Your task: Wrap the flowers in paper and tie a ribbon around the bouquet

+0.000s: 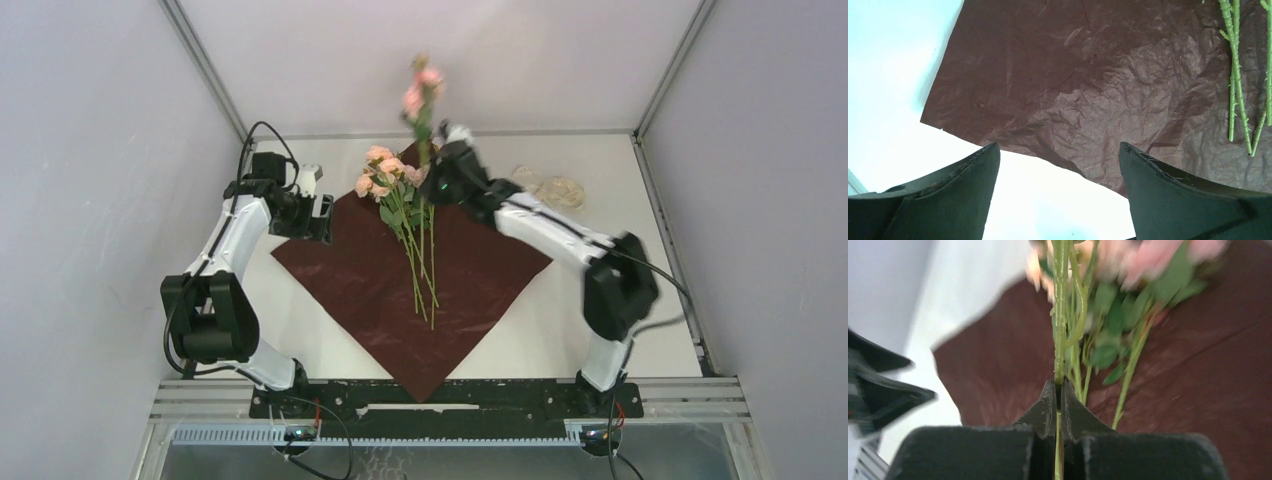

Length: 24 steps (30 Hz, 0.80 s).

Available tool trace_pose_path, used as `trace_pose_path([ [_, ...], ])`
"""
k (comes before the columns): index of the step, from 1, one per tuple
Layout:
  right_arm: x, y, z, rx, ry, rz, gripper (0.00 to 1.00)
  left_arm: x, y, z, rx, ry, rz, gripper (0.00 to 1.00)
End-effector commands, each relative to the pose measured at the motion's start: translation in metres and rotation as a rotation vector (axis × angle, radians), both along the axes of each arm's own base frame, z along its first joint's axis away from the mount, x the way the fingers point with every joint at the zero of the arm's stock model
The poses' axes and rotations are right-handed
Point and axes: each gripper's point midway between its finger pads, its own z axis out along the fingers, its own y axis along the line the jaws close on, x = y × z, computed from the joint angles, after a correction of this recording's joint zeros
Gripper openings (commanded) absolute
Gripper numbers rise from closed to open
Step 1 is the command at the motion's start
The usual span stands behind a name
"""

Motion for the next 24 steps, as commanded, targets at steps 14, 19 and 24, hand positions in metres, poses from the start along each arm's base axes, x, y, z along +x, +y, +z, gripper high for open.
trace_pose_path([
  [14,-0.024,0.066,-0.086,-0.010,0.300,0.183,0.57,-0.002,0.041,-0.009,0.181,0.015,0.026,0.97],
  [19,-0.033,-0.004,-0.068,-0.107,0.318,0.132,0.66,-0.018,0.075,-0.023,0.226,0.086,0.104,1.00],
  [24,-0.067,-0.107,-0.124,-0.114,0.492,-0.061,0.70,-0.047,0.096,-0.044,0.219,0.162,0.167,1.00],
])
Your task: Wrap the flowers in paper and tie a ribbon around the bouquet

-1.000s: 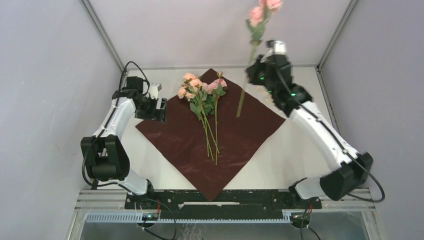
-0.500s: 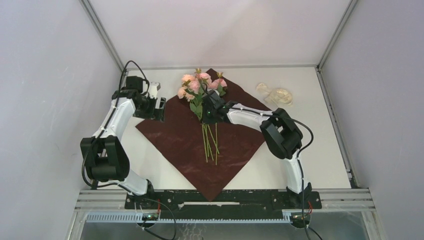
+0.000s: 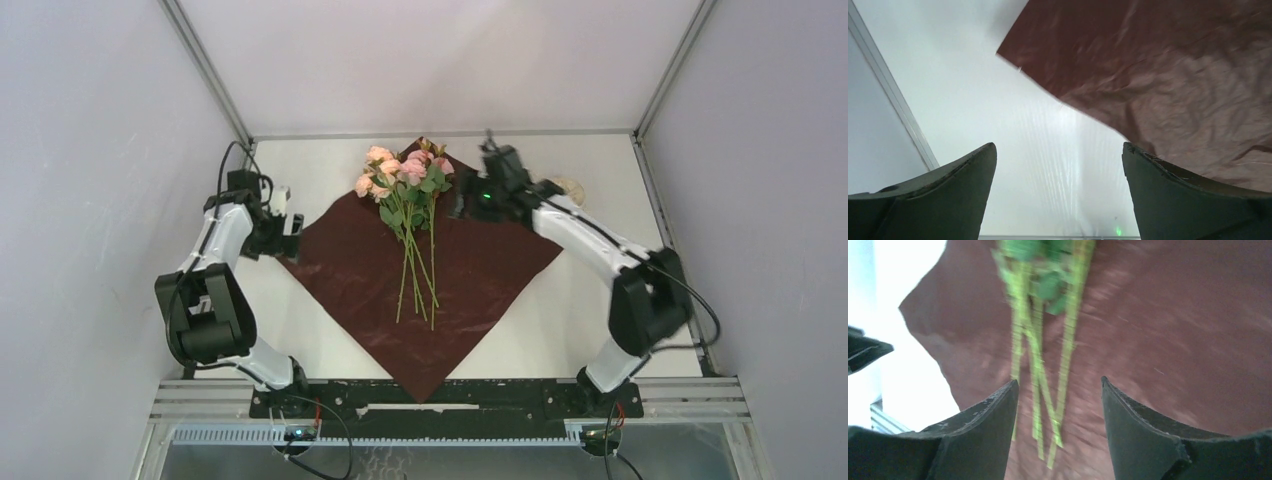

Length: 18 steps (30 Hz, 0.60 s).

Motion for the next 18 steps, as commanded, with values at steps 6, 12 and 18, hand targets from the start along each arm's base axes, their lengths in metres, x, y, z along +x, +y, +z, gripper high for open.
trace_pose_path([
  [6,-0.073,-0.156,-0.092,-0.042,0.295,-0.293,0.76,-0.058,-0.006,-0.044,-0.053,0.162,-0.043,1.00],
  [12,-0.104,-0.165,-0.116,-0.004,0.376,-0.318,0.76,-0.068,-0.014,-0.060,-0.039,0.198,-0.119,1.00],
  [18,-0.091,-0.150,-0.139,0.068,0.386,-0.288,0.62,-0.041,-0.002,-0.073,0.074,0.208,-0.102,0.96],
])
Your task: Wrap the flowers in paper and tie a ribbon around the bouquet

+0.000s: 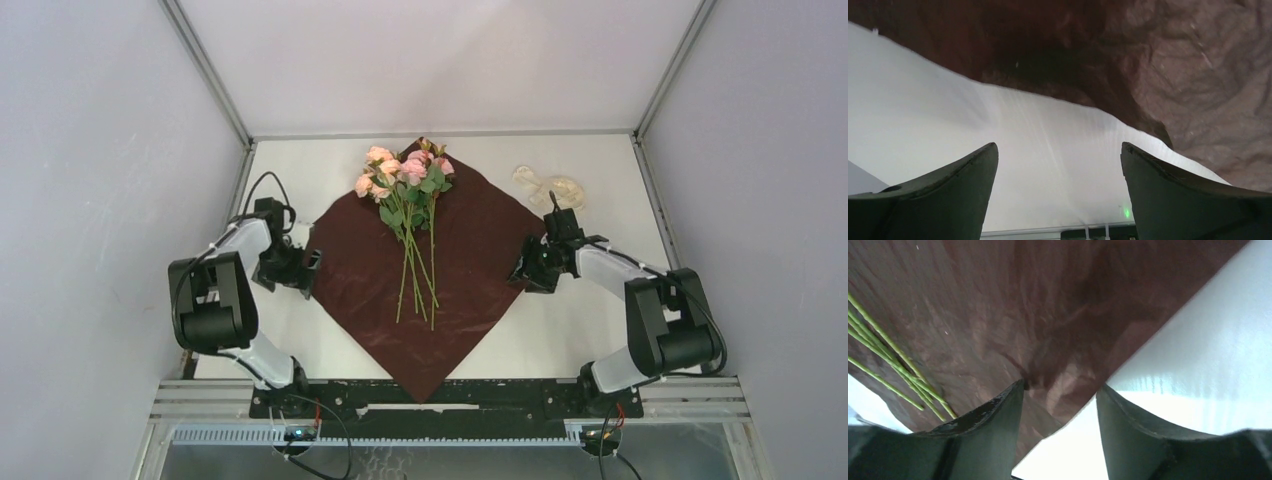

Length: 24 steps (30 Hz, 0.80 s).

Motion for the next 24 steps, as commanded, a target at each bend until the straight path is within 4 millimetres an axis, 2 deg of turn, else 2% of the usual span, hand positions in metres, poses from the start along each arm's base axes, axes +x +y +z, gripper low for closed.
trace_pose_path([
  [1,0.034,0.019,0.000,0.101,-0.097,-0.007,0.55,0.035,0.015,-0.005,0.113,-0.041,-0.014,0.96],
  [4,0.053,0.028,-0.001,0.149,-0.125,-0.019,0.34,0.061,0.022,-0.004,0.178,-0.075,-0.012,0.96],
  [8,0.072,0.034,0.002,0.159,-0.144,-0.019,0.31,0.092,0.030,0.000,0.225,-0.100,-0.012,0.92],
  [10,0.072,0.034,0.007,0.140,-0.143,0.001,0.35,0.103,0.034,0.008,0.246,-0.116,-0.003,0.92],
  [12,0.067,0.028,0.015,0.081,-0.148,0.032,0.43,0.102,0.037,0.015,0.264,-0.126,-0.008,0.93],
  [15,0.050,0.016,0.037,-0.058,-0.154,0.113,0.59,0.089,0.034,0.026,0.252,-0.142,-0.040,0.94],
  [18,0.031,0.010,0.072,-0.245,-0.195,0.265,0.66,0.071,0.019,0.042,0.194,-0.148,-0.087,0.95],
  [20,0.015,0.034,0.101,-0.308,-0.300,0.509,0.66,0.061,0.006,0.053,0.152,-0.158,-0.136,0.96],
  [22,-0.014,0.075,0.121,-0.322,-0.429,0.830,0.67,0.057,-0.007,0.066,0.122,-0.188,-0.180,0.96],
  [24,-0.061,0.120,0.130,-0.290,-0.583,1.222,0.68,0.056,-0.021,0.077,0.090,-0.221,-0.211,0.96],
])
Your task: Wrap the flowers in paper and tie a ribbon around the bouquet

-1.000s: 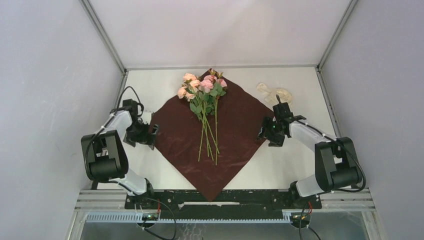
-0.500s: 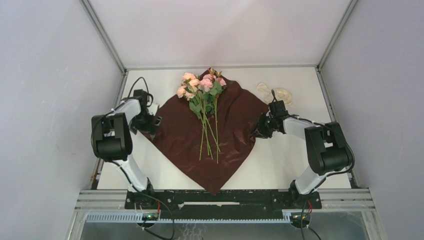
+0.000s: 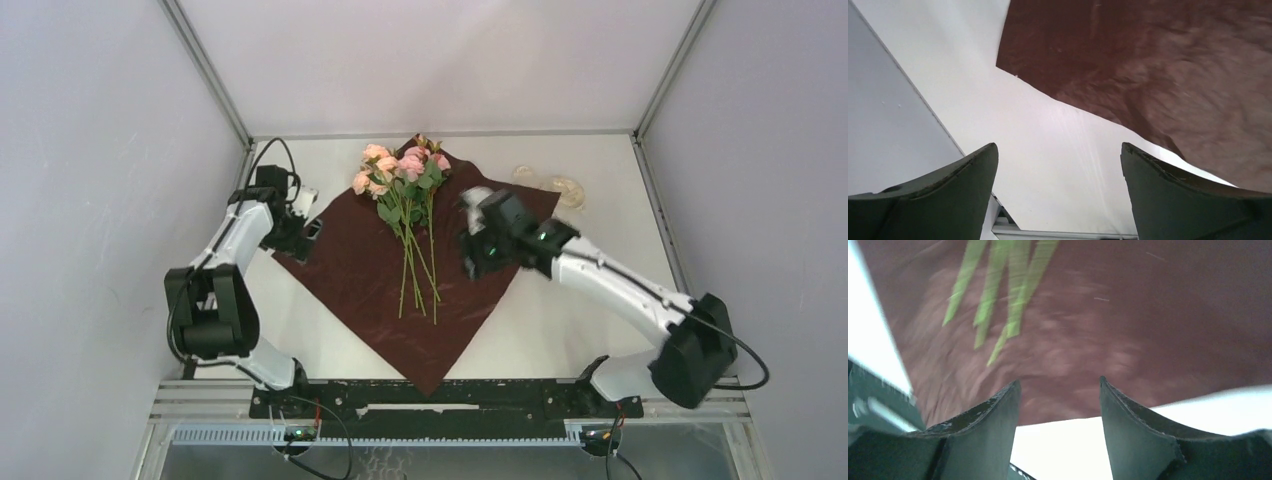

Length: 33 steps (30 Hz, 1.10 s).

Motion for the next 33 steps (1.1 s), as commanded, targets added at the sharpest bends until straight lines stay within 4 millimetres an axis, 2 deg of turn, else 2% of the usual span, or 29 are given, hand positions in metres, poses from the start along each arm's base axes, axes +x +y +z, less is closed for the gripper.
trace_pose_path([
  [1,-0.097,0.059,0.028,-0.158,-0.268,0.849,0.68,-0.014,-0.037,0.031,-0.094,-0.053,-0.130,0.96],
  [3,-0.141,0.082,0.028,-0.114,-0.400,1.167,0.69,-0.016,-0.054,0.037,-0.146,-0.068,-0.162,0.96],
  [4,-0.156,0.088,0.029,-0.074,-0.461,1.283,0.70,-0.018,-0.059,0.039,-0.161,-0.071,-0.173,0.96],
  [5,-0.164,0.094,0.032,-0.034,-0.533,1.362,0.70,-0.021,-0.062,0.041,-0.169,-0.079,-0.175,0.96],
  [9,-0.198,0.100,0.012,0.073,-0.703,1.662,0.70,-0.031,-0.066,0.041,-0.181,-0.093,-0.179,0.96],
  [14,-0.218,0.120,-0.030,0.071,-0.683,1.776,0.67,-0.046,-0.073,0.035,-0.204,-0.089,-0.197,0.96],
  [17,-0.220,0.128,-0.060,0.029,-0.619,1.799,0.64,-0.051,-0.076,0.034,-0.206,-0.089,-0.205,0.97],
  [23,-0.197,0.147,-0.078,-0.018,-0.678,1.754,0.63,-0.063,-0.079,0.035,-0.222,-0.094,-0.227,0.97],
  [26,-0.190,0.146,-0.093,-0.052,-0.654,1.761,0.61,-0.067,-0.080,0.037,-0.229,-0.097,-0.239,0.97],
  [28,-0.188,0.146,-0.096,-0.045,-0.639,1.748,0.59,-0.069,-0.081,0.037,-0.231,-0.099,-0.244,0.97],
  [30,-0.184,0.146,-0.092,-0.029,-0.635,1.722,0.52,-0.071,-0.081,0.038,-0.234,-0.103,-0.251,0.97],
  [33,-0.179,0.149,-0.080,0.013,-0.648,1.670,0.25,-0.074,-0.087,0.041,-0.263,-0.104,-0.274,0.97],
])
